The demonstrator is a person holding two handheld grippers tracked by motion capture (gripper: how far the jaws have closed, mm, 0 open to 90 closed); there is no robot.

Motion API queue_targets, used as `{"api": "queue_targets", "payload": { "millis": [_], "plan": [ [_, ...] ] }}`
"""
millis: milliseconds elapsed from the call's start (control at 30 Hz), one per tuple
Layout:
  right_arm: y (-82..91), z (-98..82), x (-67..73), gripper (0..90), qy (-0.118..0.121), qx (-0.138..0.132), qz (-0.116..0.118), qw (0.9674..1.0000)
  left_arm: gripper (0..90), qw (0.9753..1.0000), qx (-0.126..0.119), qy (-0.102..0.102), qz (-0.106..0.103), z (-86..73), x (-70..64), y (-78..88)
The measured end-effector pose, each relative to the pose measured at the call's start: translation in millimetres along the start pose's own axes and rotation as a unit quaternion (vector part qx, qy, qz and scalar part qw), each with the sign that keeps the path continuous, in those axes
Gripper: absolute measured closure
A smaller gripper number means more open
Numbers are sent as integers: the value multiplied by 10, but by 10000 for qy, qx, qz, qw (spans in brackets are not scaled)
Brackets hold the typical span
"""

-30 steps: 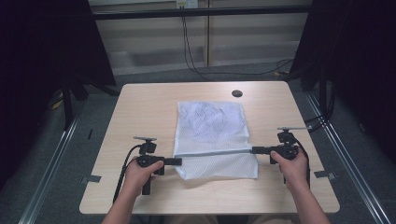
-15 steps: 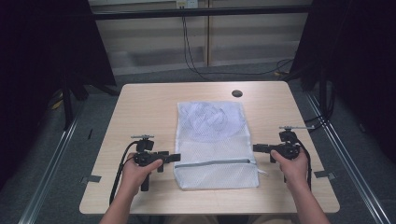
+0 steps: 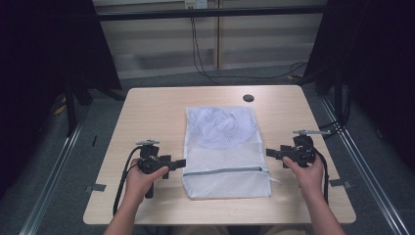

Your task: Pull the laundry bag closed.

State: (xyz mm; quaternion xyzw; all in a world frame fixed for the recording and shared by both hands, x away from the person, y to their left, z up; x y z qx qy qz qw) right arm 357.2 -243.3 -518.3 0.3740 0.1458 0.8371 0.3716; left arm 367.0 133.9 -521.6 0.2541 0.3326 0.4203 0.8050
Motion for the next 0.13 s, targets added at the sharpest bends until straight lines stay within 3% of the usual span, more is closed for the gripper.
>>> {"api": "queue_targets", "payload": {
  "millis": [33,133],
  "plan": [
    [-7,-5,-17,194,99,33,-87,9999,156,10000,-26,-19,61,8,27,5],
    [-13,-9,-26,182,107,56,-93,9999,154,9998,-52,-88,150,9,67,8]
  ]
}}
Point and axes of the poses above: each handheld gripper's, and its own axes: y roughly backward along the jaws, z roughly out of its top, x roughly to its left, the point moved 8 cm from there along -y, roughly forward along the jaws, and after that the axes turned 14 degrees about z, right-handed, at the moved point
